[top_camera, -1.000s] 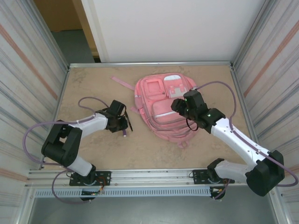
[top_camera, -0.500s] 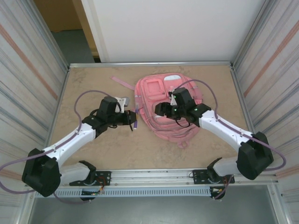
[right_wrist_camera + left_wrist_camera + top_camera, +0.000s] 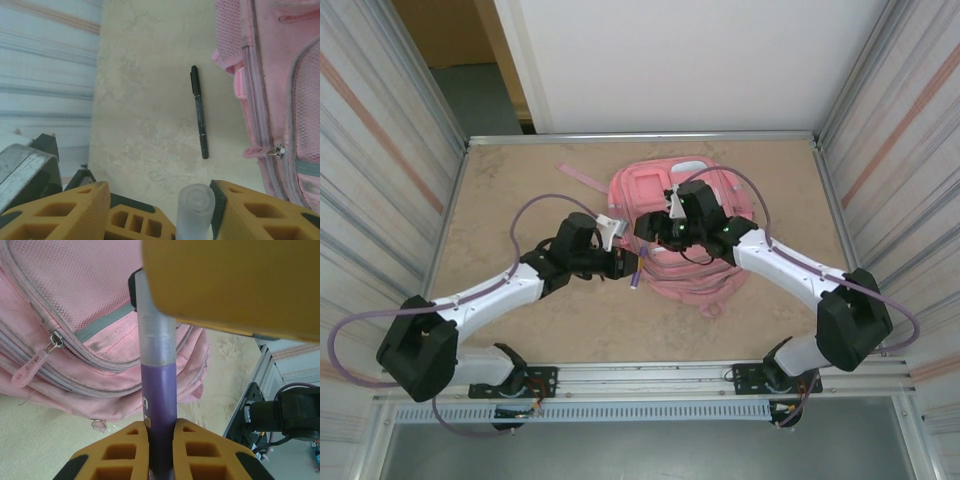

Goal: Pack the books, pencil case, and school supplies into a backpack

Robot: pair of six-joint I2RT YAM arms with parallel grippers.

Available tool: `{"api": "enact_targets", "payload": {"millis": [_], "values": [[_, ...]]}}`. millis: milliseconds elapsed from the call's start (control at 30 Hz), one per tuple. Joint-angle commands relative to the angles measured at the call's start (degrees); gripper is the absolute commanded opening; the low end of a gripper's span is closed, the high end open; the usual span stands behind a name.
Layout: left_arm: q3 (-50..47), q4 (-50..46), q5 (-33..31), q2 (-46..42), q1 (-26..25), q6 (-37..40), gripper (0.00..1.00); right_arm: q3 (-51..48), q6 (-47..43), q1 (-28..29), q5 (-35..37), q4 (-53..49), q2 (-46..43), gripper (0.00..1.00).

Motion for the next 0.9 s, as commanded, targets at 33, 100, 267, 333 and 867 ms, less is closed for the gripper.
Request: {"api": "enact_targets", "payload": {"millis": [33,100,267,333,867], "values": [[1.9,4.8,2.0,0.2,-0.7,-0.6,0.06,-1.7,3.9,0.8,0.4,1.6,0.8,0.44],[1.9,5.1,2.3,0.0,-0.8,-0.2,0.07,-1.9,4.1,1.1,2.6,0.3,0.5,0.42],[1.0,7.3,0.9,-0.6,-0.9,-0.1,0.09,-3.0,5.0,1.3,4.2,-0.9,-0.6,0.34],[1.3,6.7,0.6,-0.5,-1.0,0.6,0.10,-3.8,5.7,1.5,4.2,0.1,-1.2,0.27],[4.7,-1.4,2.8,1.8,-3.2,17.1,0.65,-4.0,-1.6,-9.8,9.1,-12.0,-12.5,0.17]]}}
